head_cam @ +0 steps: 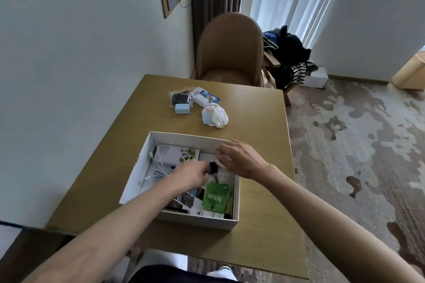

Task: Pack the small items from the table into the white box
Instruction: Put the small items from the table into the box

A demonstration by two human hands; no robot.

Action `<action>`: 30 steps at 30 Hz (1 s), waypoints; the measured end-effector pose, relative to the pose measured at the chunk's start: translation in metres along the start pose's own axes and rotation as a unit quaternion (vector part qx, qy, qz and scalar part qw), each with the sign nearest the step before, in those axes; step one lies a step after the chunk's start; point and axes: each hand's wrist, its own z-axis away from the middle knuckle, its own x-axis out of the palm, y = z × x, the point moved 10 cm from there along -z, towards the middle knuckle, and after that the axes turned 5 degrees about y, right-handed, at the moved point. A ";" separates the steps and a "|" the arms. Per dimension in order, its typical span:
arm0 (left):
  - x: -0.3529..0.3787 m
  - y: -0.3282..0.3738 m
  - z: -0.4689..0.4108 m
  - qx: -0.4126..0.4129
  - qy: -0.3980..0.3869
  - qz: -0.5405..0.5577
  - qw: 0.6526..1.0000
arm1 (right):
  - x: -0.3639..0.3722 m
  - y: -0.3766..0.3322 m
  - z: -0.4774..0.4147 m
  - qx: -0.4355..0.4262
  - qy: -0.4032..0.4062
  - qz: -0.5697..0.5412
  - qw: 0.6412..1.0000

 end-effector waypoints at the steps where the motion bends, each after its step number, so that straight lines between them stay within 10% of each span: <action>1: -0.013 -0.007 -0.006 -0.009 0.013 0.024 1.000 | -0.006 0.005 -0.006 0.024 0.030 -0.021 0.999; 12: -0.107 -0.076 -0.106 -0.051 0.165 0.223 0.959 | -0.002 0.085 -0.091 0.278 0.044 -0.097 0.955; 23: -0.064 -0.120 -0.211 -0.032 0.017 0.107 0.994 | 0.102 0.179 -0.155 0.436 -0.103 -0.048 0.893; 30: -0.035 -0.085 -0.264 0.065 -0.031 0.066 0.995 | 0.081 0.221 -0.123 0.500 0.044 -0.090 0.860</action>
